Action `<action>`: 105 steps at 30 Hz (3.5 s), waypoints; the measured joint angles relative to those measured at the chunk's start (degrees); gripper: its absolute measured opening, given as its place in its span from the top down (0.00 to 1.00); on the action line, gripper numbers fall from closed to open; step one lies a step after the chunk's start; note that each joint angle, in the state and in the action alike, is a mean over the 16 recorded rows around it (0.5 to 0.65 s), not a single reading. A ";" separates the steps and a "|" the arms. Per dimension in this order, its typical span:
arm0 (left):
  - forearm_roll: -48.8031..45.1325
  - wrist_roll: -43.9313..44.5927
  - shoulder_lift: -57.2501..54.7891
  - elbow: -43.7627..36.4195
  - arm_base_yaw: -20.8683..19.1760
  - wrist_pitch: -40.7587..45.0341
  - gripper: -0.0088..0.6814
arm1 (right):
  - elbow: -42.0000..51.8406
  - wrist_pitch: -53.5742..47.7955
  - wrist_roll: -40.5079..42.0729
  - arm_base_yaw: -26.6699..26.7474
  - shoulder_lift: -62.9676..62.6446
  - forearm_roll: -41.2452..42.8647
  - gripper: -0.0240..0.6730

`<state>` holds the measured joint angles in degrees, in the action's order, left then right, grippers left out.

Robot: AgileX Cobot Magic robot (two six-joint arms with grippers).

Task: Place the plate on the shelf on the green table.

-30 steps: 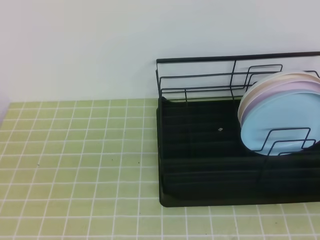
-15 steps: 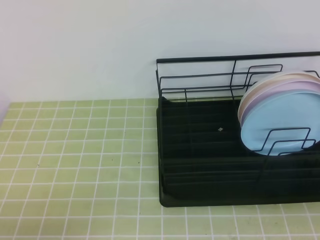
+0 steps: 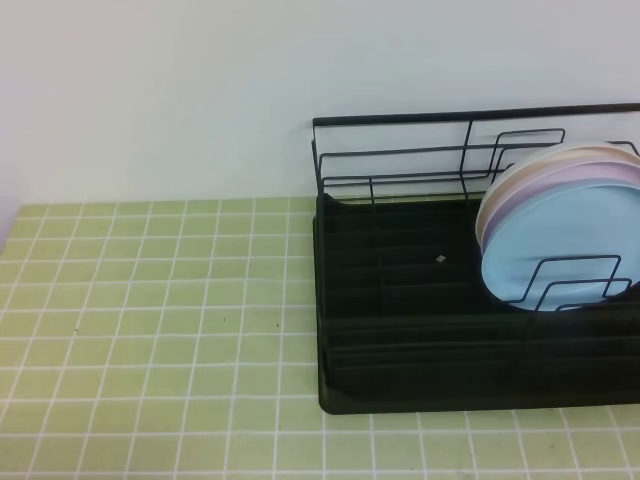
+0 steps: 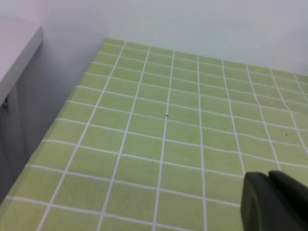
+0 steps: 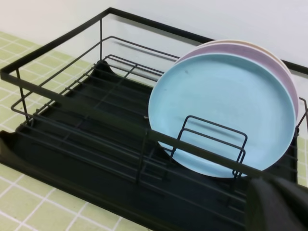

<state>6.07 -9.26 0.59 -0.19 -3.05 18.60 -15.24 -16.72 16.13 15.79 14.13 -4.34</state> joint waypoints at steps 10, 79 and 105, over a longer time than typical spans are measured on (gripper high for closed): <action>0.00 0.00 0.00 0.00 0.00 0.01 0.99 | 0.00 0.13 0.01 -0.01 0.05 0.00 0.97; 0.00 0.00 0.00 0.00 0.00 -0.09 0.99 | 15.33 -3.00 -3.47 -13.65 -14.70 -1.88 0.97; 0.00 0.00 0.00 0.00 0.00 -0.09 0.99 | 15.33 -2.94 -3.52 -13.66 -14.52 -1.88 0.97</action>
<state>6.07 -9.26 0.59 -0.19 -3.05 18.51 0.09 -19.66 12.61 2.13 -0.39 -6.22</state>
